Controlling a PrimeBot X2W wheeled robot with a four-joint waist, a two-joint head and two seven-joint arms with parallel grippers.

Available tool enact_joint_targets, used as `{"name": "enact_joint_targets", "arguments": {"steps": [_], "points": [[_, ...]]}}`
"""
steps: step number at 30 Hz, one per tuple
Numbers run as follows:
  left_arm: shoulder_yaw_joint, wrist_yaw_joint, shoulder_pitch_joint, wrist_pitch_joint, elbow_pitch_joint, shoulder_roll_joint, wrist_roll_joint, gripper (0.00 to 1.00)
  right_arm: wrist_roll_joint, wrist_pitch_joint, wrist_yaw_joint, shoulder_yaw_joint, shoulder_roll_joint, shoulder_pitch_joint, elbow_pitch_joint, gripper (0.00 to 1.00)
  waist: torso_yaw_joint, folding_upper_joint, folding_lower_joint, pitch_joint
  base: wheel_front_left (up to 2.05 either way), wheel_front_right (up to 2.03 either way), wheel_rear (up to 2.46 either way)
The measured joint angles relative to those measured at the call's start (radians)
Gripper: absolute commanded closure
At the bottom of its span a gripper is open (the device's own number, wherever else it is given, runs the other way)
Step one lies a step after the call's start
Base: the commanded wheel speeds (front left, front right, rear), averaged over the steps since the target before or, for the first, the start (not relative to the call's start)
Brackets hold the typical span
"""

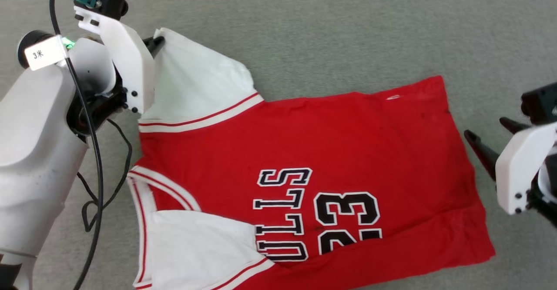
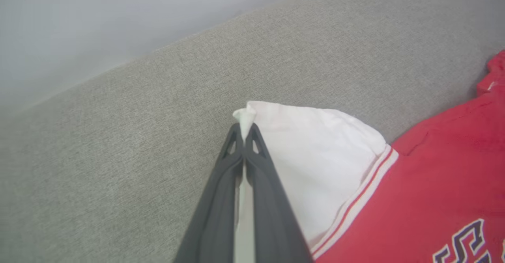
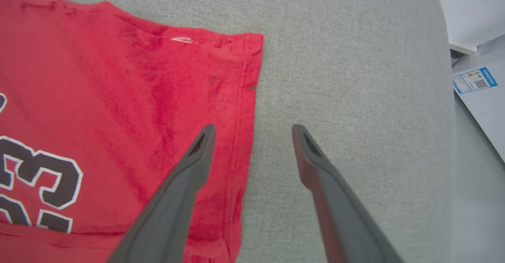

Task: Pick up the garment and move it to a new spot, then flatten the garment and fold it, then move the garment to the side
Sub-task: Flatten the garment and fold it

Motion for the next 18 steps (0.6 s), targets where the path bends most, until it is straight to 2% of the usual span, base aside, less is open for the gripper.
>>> {"name": "enact_joint_targets", "arguments": {"steps": [5, 11, 18], "points": [[-0.012, 0.001, 0.033, -0.010, -0.110, 0.012, 0.005, 1.00, 0.019, 0.021, 0.000, 0.011, -0.032, -0.108, 0.122, 0.00, 0.052, 0.0000, 0.0000, 0.001, 0.00, 0.00, 0.00], [-0.028, 0.022, 0.056, -0.012, -0.253, 0.014, 0.019, 1.00, 0.029, 0.030, 0.000, 0.025, -0.045, -0.224, 0.277, 0.00, 0.107, 0.0000, 0.0000, 0.034, 0.00, 0.00, 0.00], [-0.043, 0.042, 0.072, -0.008, -0.352, 0.014, 0.033, 1.00, 0.020, 0.013, 0.000, 0.057, -0.060, -0.302, 0.422, 0.00, 0.160, 0.0000, 0.0001, 0.073, 0.00, 0.00, 0.00]]}}
